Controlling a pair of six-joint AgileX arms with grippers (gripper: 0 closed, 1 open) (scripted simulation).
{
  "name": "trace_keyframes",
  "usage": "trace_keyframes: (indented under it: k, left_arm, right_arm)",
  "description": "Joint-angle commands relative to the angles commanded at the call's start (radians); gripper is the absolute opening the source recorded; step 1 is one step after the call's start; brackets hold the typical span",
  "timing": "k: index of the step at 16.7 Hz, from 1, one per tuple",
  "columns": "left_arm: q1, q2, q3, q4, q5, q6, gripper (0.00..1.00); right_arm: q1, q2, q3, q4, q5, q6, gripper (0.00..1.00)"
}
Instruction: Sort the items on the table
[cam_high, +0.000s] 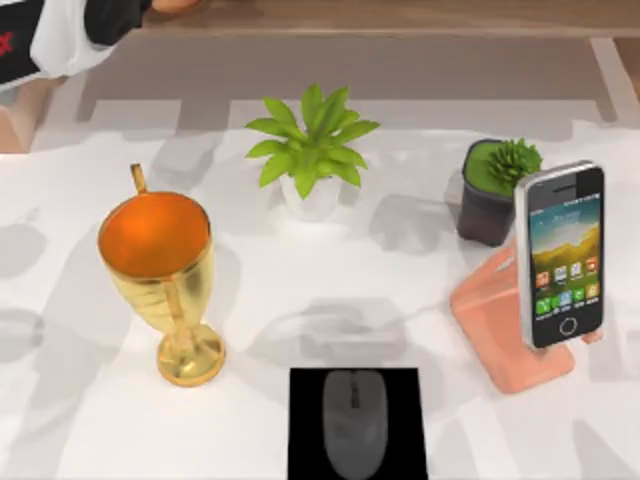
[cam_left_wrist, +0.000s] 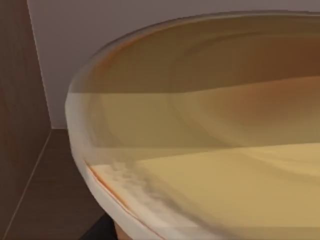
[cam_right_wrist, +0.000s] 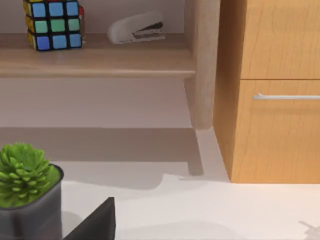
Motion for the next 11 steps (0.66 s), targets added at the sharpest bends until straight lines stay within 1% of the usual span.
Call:
trace_keyframes:
  k: [5, 6, 11]
  left_arm:
    - [0.0, 0.0, 0.0, 0.0, 0.0, 0.0, 0.98]
    - [0.0, 0.0, 0.0, 0.0, 0.0, 0.0, 1.0]
    - [0.0, 0.0, 0.0, 0.0, 0.0, 0.0, 1.0]
  right_arm:
    - [0.0, 0.0, 0.0, 0.0, 0.0, 0.0, 1.0]
    - [0.0, 0.0, 0.0, 0.0, 0.0, 0.0, 1.0]
    - [0.0, 0.0, 0.0, 0.0, 0.0, 0.0, 1.0]
